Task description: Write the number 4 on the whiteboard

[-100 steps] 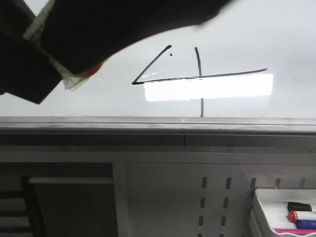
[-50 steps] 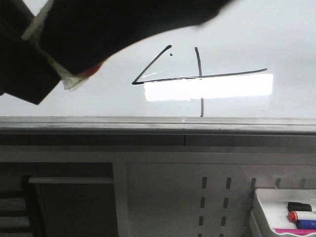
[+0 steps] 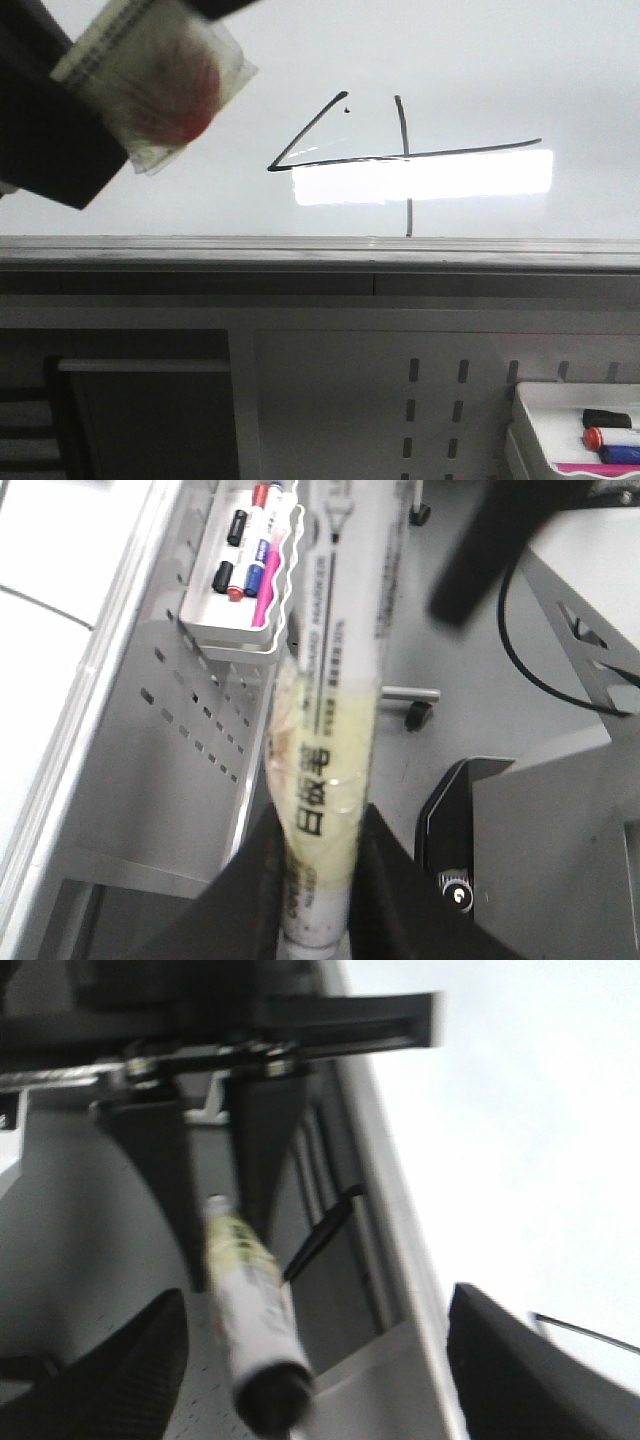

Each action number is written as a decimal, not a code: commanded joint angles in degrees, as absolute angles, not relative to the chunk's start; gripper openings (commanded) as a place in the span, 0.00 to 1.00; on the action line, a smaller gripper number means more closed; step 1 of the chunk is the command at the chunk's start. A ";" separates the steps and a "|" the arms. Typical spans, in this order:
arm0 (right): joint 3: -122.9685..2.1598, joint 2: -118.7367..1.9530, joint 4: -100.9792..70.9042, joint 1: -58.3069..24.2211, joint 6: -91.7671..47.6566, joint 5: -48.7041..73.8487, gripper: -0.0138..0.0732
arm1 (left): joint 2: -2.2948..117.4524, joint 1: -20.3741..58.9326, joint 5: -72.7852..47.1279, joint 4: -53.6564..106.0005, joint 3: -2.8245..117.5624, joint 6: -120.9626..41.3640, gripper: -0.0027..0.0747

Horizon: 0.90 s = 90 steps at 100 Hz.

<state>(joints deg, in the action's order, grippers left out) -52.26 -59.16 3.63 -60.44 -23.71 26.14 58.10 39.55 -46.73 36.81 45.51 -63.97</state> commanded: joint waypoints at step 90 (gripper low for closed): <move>-51.18 -45.84 4.25 -45.62 -10.36 26.73 0.08 | 81.46 39.67 15.29 57.84 46.41 -37.52 0.01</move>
